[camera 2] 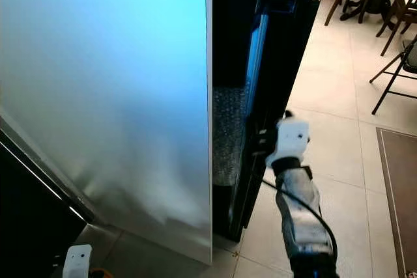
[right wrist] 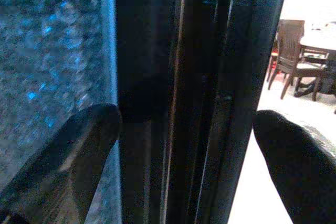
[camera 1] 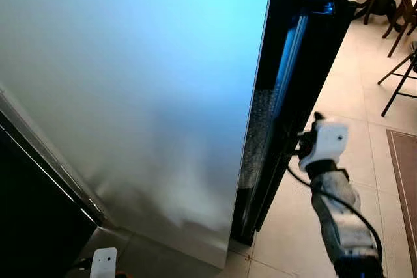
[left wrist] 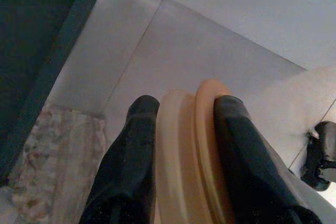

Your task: Restocking fridge

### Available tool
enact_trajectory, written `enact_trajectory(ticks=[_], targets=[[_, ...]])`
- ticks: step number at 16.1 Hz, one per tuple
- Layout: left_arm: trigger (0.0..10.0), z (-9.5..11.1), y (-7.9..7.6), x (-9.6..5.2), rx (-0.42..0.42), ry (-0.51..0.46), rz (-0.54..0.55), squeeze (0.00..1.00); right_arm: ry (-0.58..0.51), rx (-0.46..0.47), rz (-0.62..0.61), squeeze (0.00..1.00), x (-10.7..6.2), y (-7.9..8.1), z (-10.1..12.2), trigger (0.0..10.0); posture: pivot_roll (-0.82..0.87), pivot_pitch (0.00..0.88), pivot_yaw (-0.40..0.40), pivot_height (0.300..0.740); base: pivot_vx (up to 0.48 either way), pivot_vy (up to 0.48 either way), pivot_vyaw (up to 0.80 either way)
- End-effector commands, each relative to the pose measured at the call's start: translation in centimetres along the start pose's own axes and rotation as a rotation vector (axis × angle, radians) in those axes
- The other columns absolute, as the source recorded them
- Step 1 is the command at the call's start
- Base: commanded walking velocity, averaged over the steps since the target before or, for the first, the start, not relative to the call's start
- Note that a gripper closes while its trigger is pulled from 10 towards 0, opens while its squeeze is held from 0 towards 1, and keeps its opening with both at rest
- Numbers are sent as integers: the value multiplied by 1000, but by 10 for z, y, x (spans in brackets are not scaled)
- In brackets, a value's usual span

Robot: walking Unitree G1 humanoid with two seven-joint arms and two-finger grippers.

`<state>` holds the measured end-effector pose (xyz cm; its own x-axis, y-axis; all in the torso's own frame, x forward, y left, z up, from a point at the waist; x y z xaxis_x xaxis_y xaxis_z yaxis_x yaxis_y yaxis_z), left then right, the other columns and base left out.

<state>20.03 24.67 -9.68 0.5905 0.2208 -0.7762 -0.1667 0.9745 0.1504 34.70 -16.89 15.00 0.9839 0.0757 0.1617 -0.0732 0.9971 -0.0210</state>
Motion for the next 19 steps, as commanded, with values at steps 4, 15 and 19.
enact_trajectory(ticks=[4,15,19], targets=[[10000,-3,0,0,5,29,5,0,3,13,-7,0,12,-2,2,10000,-71,19,31,740,0,0,0],[10000,-3,-4,0,12,34,-5,0,43,-2,30,0,18,3,-4,10000,-60,9,31,740,0,0,0],[10000,0,-6,1,10,31,-3,0,51,3,68,0,20,10,-6,10000,-52,4,26,740,0,0,0]])
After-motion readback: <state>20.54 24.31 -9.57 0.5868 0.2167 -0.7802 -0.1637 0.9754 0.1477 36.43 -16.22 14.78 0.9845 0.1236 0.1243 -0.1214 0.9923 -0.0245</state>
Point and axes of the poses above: a point about 5 cm out from each wrist's last joint towards the gripper, its own x axis pointing out of the wrist towards the gripper, its own z axis along the axis of the wrist's last joint, y = z × x, the point moved 3 cm from there along x, pointing out of the wrist towards the gripper, and after that the axes turned 1 degree about x, right-handed, at the moved point
